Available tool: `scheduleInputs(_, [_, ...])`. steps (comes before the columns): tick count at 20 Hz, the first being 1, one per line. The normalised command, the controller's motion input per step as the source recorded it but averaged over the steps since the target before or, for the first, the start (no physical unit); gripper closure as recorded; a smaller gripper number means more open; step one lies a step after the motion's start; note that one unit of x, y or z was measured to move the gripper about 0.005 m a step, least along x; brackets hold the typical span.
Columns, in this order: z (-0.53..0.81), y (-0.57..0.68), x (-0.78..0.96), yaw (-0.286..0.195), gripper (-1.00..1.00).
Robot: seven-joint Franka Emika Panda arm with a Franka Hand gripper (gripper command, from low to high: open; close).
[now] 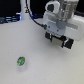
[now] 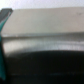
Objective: Open the kcup holder, insert the kcup into the holder, and close the kcup holder
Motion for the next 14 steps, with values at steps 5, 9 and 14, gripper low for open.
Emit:
scheduleInputs(5, [0.28, -0.35, 0.33, -0.113, -1.00])
scheduleInputs(9, [0.29, -0.55, 0.33, -0.154, -1.00])
scheduleInputs(14, [0.20, -0.66, 0.24, -0.191, -1.00])
